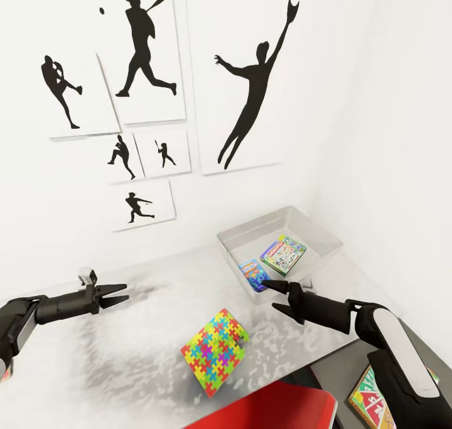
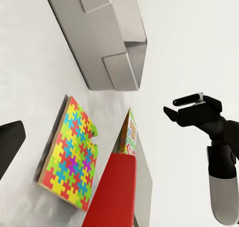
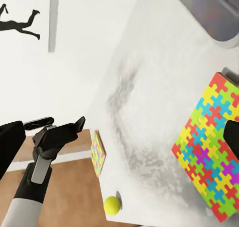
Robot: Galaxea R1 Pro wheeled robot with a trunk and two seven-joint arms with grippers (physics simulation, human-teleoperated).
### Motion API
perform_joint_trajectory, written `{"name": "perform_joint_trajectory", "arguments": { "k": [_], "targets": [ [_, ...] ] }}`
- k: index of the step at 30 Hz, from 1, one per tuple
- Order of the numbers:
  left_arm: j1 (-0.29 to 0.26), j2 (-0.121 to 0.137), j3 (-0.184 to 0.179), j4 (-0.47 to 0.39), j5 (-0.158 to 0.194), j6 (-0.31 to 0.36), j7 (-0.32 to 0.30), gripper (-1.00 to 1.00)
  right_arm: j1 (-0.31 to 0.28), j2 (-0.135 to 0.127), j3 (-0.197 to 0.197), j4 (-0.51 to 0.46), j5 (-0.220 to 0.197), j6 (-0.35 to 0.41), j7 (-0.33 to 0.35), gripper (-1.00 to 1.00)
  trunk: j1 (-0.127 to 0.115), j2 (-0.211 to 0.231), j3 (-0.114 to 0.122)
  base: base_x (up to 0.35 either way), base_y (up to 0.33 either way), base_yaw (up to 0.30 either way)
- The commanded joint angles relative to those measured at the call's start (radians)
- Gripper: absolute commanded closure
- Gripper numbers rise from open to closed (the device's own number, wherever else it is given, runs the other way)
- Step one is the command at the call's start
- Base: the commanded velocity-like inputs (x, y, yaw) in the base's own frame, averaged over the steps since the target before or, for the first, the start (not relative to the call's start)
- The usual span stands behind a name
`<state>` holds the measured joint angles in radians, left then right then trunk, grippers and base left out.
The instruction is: Put all the toys in the child's room - the three board games (two on the bed and one on the table), the two jigsaw puzzles on the table, and the tennis ball on the table - inside the toy box on the table in the child's room.
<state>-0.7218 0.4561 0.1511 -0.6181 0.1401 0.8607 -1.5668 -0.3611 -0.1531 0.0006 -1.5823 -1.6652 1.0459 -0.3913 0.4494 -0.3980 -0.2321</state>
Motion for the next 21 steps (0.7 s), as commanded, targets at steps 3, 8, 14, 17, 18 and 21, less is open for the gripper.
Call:
{"name": "perform_joint_trajectory", "arguments": {
  "k": [3, 8, 14, 17, 18, 21],
  "targets": [
    [-0.001, 0.001, 0.000, 0.000, 0.000, 0.011, -0.004, -1.00, -0.001, 0.000, -0.003, -0.001, -0.010, 0.001, -0.011, -1.00, 0.001, -0.002, -0.002, 0.000, 0.000, 0.000],
    [-0.001, 0.001, 0.001, 0.000, -0.001, 0.011, -0.004, -1.00, -0.001, -0.001, -0.006, 0.000, -0.009, 0.001, -0.011, -1.00, 0.001, -0.002, -0.002, -0.021, 0.000, 0.000],
    [-0.001, 0.001, 0.001, 0.000, 0.000, 0.011, -0.004, -1.00, -0.001, -0.001, -0.007, 0.001, -0.009, 0.001, -0.009, -1.00, 0.001, -0.002, -0.002, -0.115, 0.000, 0.000],
    [-0.001, 0.002, 0.001, 0.000, 0.000, 0.011, -0.004, -1.00, -0.001, -0.002, -0.008, 0.001, -0.010, 0.001, -0.009, -1.00, 0.001, -0.002, 0.001, -0.060, 0.000, 0.000],
    [-0.001, 0.002, 0.001, 0.000, 0.000, 0.011, -0.004, -1.00, -0.001, -0.002, -0.009, 0.001, -0.010, 0.001, -0.009, -1.00, 0.001, -0.002, 0.003, -0.027, 0.000, 0.000],
    [-0.001, 0.002, 0.001, 0.000, 0.000, 0.011, -0.004, -1.00, -0.001, -0.002, -0.009, 0.001, -0.010, 0.001, -0.009, -1.00, 0.001, -0.002, 0.007, -0.014, 0.000, 0.000]
  ]
}}
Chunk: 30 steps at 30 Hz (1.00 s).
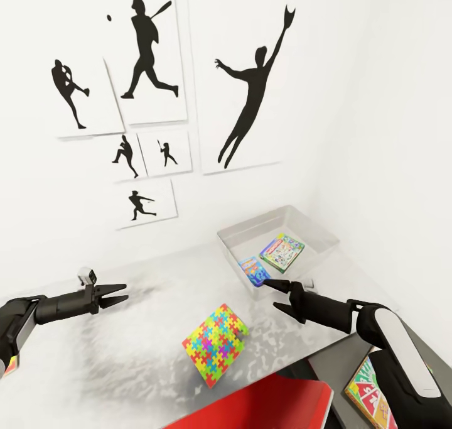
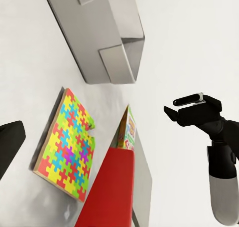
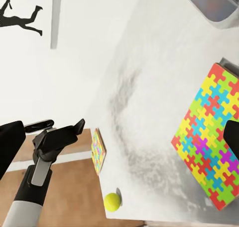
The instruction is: Put all the toys in the child's room - the three board games (two on the bed and one on the table), the two jigsaw puzzles on the table, and the tennis ball on the table - inside the toy box on the table in the child's room.
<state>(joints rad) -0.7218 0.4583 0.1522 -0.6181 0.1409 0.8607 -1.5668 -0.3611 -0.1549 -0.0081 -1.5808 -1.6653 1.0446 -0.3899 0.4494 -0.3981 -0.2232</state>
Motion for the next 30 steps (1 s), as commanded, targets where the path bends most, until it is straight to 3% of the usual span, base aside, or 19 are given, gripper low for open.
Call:
{"name": "perform_joint_trajectory", "arguments": {
  "k": [1, 30],
  "targets": [
    [-0.001, 0.000, 0.000, 0.000, -0.001, 0.011, -0.004, -1.00, -0.001, 0.000, -0.001, -0.001, -0.010, 0.003, -0.010, -1.00, 0.001, -0.002, 0.000, -0.007, 0.000, 0.000],
    [-0.001, 0.001, 0.001, 0.000, -0.001, 0.011, -0.004, -1.00, 0.001, 0.000, -0.003, -0.001, -0.010, 0.003, -0.009, -1.00, 0.001, -0.002, 0.047, 0.000, 0.000, 0.000]
  ]
}}
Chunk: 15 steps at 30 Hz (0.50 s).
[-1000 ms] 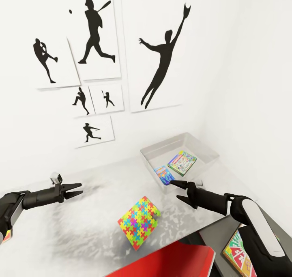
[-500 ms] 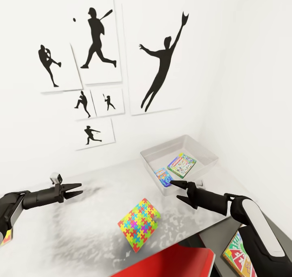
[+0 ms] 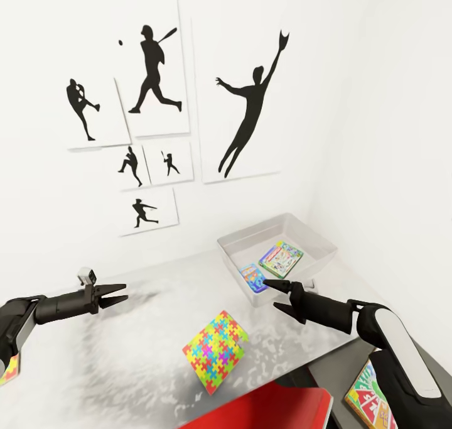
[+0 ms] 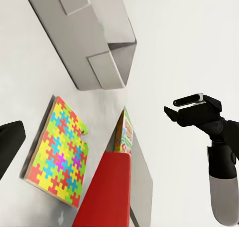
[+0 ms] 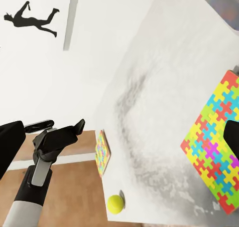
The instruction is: Put all the toys in the child's room - the three board games (two on the bed and one on the table), the two jigsaw puzzles on the table, and the tennis ball on the table - inside the toy box on the table in the child's room.
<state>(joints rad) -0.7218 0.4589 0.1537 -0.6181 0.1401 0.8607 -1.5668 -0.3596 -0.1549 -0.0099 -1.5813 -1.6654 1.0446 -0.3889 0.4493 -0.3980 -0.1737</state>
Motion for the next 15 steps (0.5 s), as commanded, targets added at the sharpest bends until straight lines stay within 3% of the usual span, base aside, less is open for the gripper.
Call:
{"name": "perform_joint_trajectory", "arguments": {
  "k": [1, 15],
  "targets": [
    [-0.001, 0.000, 0.000, 0.000, -0.001, 0.011, -0.004, -1.00, -0.001, 0.000, -0.001, -0.001, -0.010, 0.003, -0.010, -1.00, 0.001, -0.002, 0.000, 0.000, 0.000, 0.000],
    [-0.001, 0.000, 0.000, 0.000, -0.001, 0.011, -0.004, -1.00, -0.001, 0.000, -0.001, -0.001, -0.010, 0.003, -0.011, -1.00, 0.001, -0.002, 0.023, -0.068, 0.000, 0.000]
  ]
}}
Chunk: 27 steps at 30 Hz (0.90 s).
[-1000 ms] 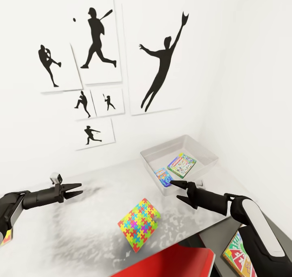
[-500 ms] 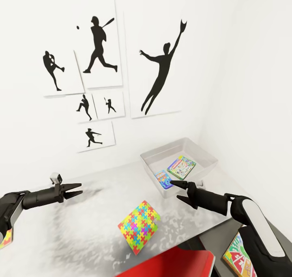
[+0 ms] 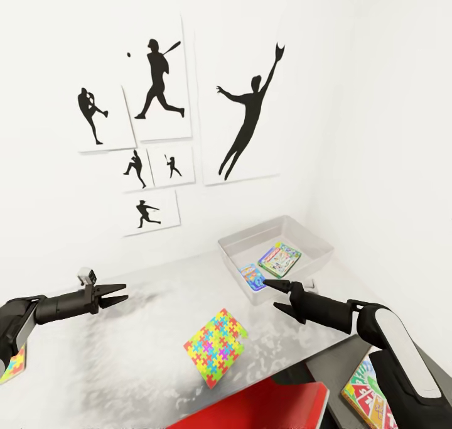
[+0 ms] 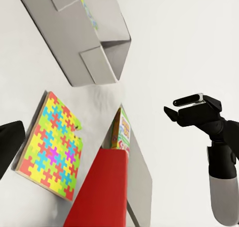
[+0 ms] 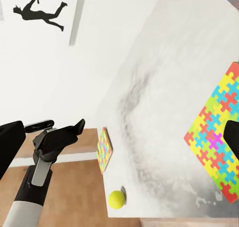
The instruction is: Put all the toys in the child's room - the three board games (two on the bed and one on the table), the two jigsaw puzzles on the table, and the tennis ball on the table - inside the toy box on the table in the child's room.
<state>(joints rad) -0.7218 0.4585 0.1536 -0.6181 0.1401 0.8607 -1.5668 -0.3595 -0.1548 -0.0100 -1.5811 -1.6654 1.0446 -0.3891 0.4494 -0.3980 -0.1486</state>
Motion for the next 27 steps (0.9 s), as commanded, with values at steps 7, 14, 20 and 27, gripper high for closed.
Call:
{"name": "perform_joint_trajectory", "arguments": {
  "k": [7, 14, 20, 27],
  "targets": [
    [-0.001, 0.000, 0.000, 0.000, -0.001, 0.011, -0.004, -1.00, -0.001, 0.001, -0.001, -0.002, -0.010, 0.003, -0.011, -1.00, 0.001, -0.002, 0.010, -0.014, 0.000, 0.000],
    [-0.001, 0.000, 0.000, 0.000, -0.001, 0.011, -0.004, -1.00, -0.001, 0.001, -0.001, -0.002, -0.010, 0.003, -0.011, -1.00, 0.001, -0.002, 0.021, -0.049, 0.000, 0.034],
    [-0.001, 0.000, 0.000, 0.000, -0.001, 0.011, -0.004, -1.00, -0.001, 0.001, -0.002, -0.002, -0.010, 0.003, -0.011, -1.00, 0.001, -0.002, 0.030, -0.211, 0.000, 0.095],
    [-0.001, 0.002, 0.000, 0.000, -0.001, 0.011, -0.004, -1.00, -0.001, 0.001, -0.003, -0.002, -0.009, 0.003, -0.013, -1.00, 0.001, -0.002, 0.032, -0.073, 0.000, 0.022]
  ]
}}
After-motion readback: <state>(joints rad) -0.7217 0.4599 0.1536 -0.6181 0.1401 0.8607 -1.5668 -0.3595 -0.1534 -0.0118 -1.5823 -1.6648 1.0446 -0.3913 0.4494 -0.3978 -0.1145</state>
